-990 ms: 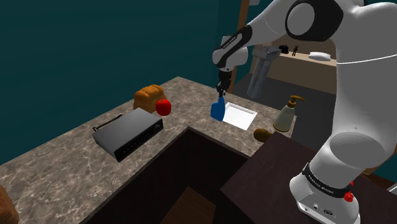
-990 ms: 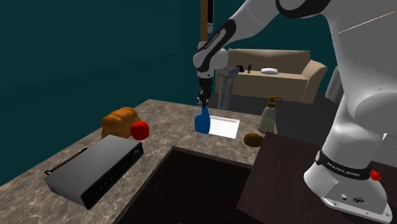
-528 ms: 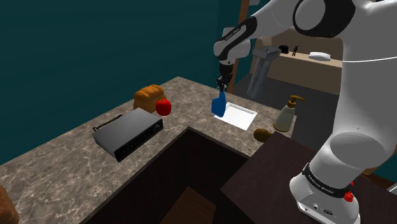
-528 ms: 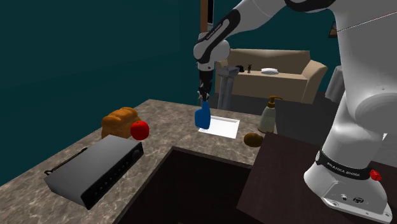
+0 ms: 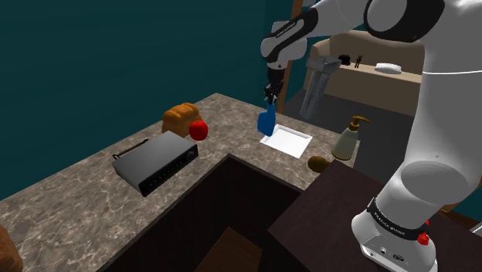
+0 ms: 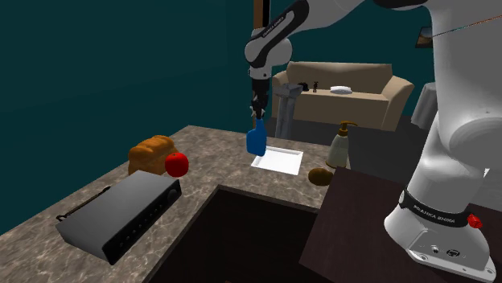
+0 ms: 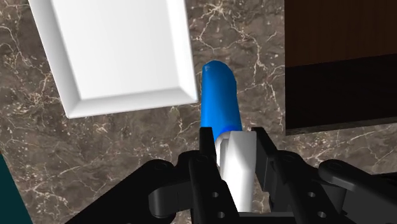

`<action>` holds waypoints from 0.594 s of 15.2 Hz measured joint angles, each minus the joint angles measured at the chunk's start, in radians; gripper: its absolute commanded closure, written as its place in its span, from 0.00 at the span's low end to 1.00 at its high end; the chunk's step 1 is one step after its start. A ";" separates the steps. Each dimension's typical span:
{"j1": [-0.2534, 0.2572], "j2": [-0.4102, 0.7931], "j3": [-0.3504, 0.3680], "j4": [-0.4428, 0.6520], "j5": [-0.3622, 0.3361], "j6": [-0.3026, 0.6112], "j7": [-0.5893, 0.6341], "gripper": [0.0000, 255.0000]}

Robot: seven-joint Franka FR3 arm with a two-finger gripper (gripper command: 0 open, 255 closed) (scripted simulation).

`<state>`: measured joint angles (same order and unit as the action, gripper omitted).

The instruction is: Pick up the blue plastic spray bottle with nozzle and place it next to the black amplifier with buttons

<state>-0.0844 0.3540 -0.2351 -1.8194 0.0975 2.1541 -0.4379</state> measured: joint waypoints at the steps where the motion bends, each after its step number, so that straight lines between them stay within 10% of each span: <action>1: 0.002 -0.007 0.000 0.005 -0.002 -0.012 0.003 1.00; 9: 0.005 -0.050 -0.006 0.055 -0.016 -0.104 0.013 1.00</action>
<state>-0.0791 0.3041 -0.2407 -1.7639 0.0810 2.0502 -0.4252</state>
